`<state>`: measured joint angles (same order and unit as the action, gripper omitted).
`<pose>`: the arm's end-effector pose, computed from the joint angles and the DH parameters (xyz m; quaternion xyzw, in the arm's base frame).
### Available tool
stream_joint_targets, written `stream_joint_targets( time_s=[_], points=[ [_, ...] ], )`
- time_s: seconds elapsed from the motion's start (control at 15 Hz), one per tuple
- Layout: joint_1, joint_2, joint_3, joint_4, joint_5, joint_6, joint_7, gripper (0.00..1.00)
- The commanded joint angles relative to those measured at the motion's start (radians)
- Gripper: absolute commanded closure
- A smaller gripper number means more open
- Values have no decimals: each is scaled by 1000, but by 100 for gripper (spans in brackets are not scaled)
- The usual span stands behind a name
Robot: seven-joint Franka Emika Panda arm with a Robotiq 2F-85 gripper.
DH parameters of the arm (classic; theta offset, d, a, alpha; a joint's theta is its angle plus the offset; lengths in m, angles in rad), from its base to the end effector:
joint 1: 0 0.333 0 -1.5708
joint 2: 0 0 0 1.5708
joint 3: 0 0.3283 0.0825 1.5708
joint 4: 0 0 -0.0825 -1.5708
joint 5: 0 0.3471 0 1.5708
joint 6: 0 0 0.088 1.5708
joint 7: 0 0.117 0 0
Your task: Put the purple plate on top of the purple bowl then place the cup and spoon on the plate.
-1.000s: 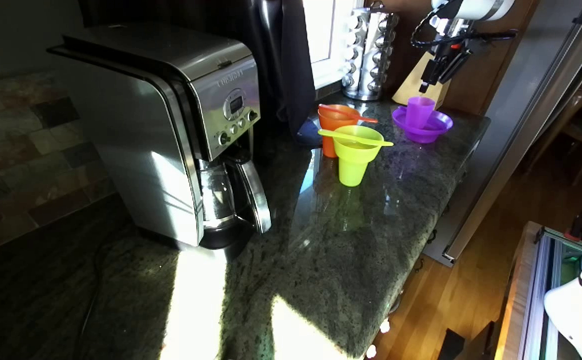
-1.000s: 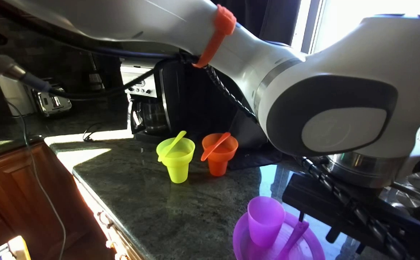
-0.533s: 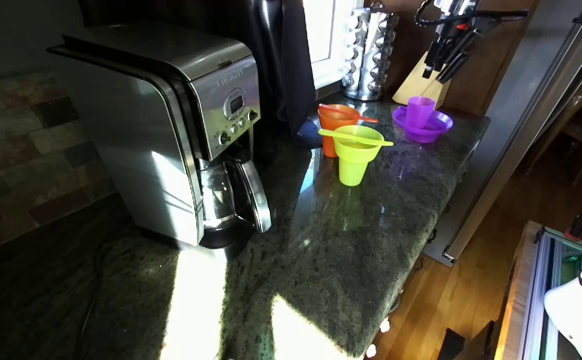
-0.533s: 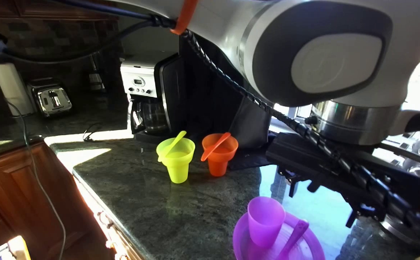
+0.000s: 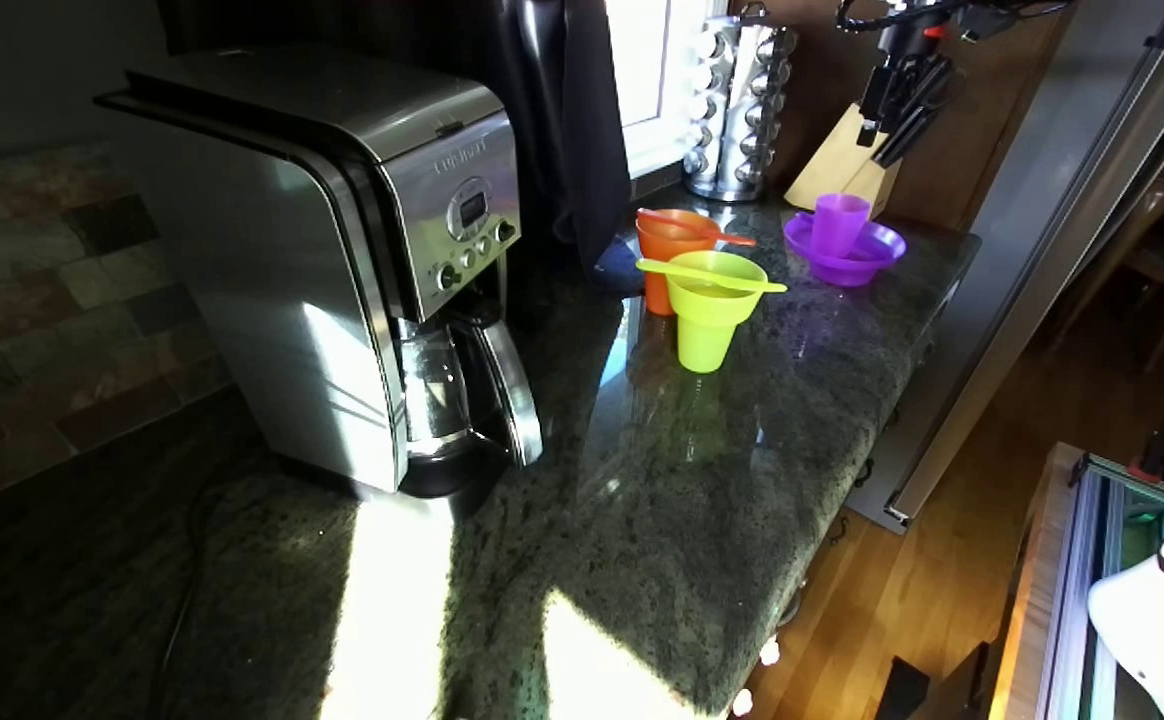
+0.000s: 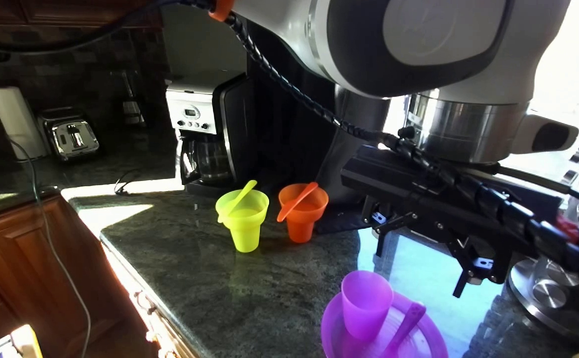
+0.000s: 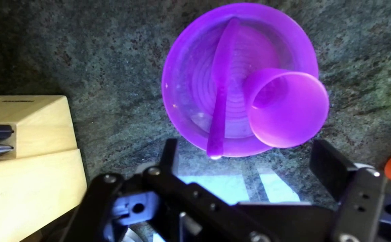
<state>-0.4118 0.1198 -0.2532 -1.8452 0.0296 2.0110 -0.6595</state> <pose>0.4500 -0.3434 0.4812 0.9997 -0.0075 0.0188 0.0165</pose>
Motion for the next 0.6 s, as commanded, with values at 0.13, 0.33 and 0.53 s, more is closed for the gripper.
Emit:
stream_joint_targets(
  time_s=[0.13,0.33,0.53],
  points=[
    [26,-50,-19,-62,-23,-4,16,0],
    [23,-15,-20,-22,2,-5,-1,0],
    [24,-25,-21,-31,2,-5,-1,0]
  ],
)
